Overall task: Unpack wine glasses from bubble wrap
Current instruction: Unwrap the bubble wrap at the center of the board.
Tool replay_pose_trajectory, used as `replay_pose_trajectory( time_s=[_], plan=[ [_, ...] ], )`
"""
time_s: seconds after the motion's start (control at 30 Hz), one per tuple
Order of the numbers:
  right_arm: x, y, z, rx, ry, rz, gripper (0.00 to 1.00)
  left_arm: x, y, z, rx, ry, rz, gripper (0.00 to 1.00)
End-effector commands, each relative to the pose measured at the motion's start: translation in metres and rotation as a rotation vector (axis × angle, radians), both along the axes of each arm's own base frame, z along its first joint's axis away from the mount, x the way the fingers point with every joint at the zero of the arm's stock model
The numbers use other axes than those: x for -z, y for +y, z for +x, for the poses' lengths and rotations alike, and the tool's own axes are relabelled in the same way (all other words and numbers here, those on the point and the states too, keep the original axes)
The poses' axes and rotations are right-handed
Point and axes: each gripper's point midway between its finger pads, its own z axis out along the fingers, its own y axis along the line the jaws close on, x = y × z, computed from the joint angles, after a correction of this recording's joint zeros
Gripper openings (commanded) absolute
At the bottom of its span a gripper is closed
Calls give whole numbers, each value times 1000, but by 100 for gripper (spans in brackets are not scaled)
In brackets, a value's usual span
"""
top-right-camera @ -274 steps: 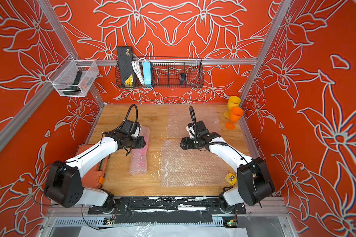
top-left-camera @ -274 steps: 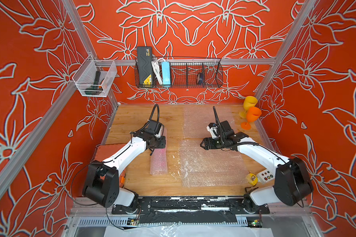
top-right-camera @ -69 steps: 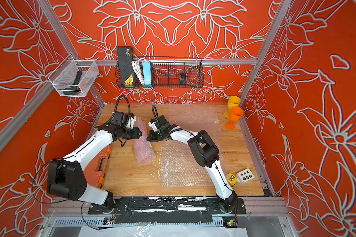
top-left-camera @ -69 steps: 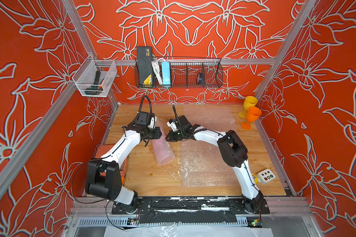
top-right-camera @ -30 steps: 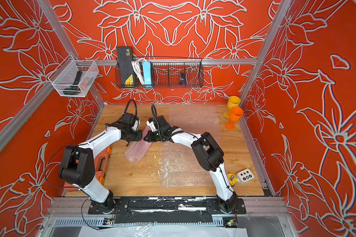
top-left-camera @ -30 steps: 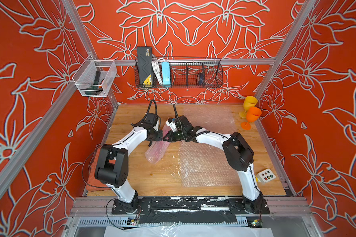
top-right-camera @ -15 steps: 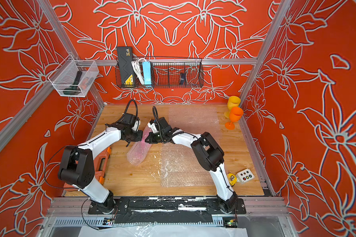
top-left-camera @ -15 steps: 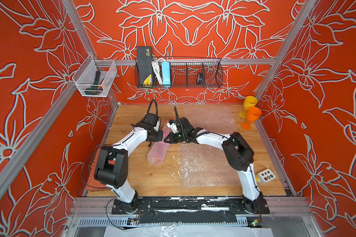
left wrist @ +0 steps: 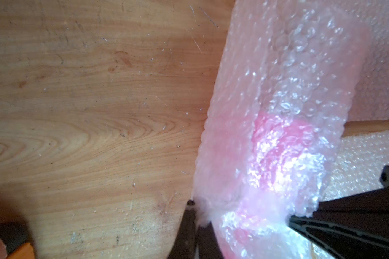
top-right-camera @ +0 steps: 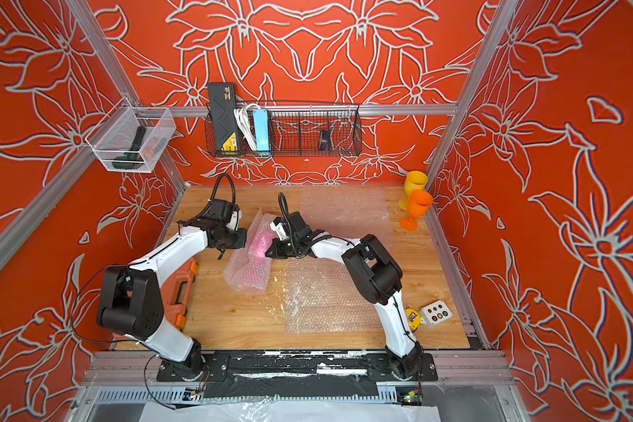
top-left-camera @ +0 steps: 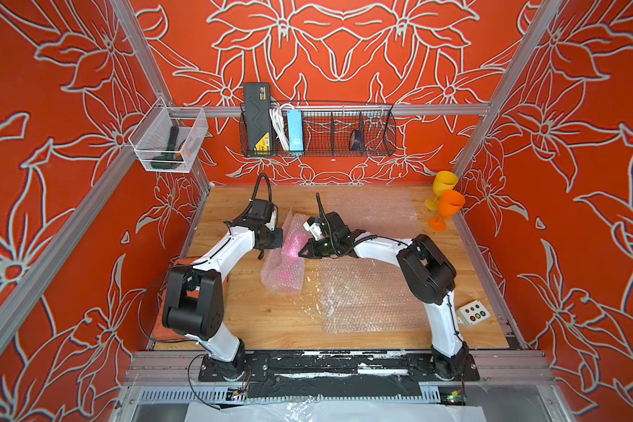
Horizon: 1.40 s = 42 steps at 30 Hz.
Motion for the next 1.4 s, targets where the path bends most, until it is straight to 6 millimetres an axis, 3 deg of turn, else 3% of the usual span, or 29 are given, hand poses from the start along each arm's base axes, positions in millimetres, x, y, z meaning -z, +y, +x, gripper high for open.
replay_pose_trajectory(
  time_s=[0.0,0.2,0.37,0.67,0.9,1.0,1.13,1.37],
  plan=[
    [-8,-5,8,10,-26,5,0,-14,11,6,-24,-16,-29,0],
    [-13,-1,37,29,-60,-7,0,-24,20,28,-56,-36,-64,0],
    [-14,16,60,18,-57,1,0,-32,27,57,-76,-45,-84,0],
    [-1,41,91,21,-28,9,0,-25,71,83,-167,-24,-112,0],
    [10,27,103,52,-6,-1,0,-12,105,80,-240,5,-119,0],
    [6,18,104,58,-9,-2,9,-11,114,80,-260,3,-120,0],
    [-8,6,101,58,-40,-16,22,-12,117,83,-262,4,-121,0],
    [-37,-17,98,73,-87,-7,25,-11,130,88,-290,16,-114,0]
  ],
)
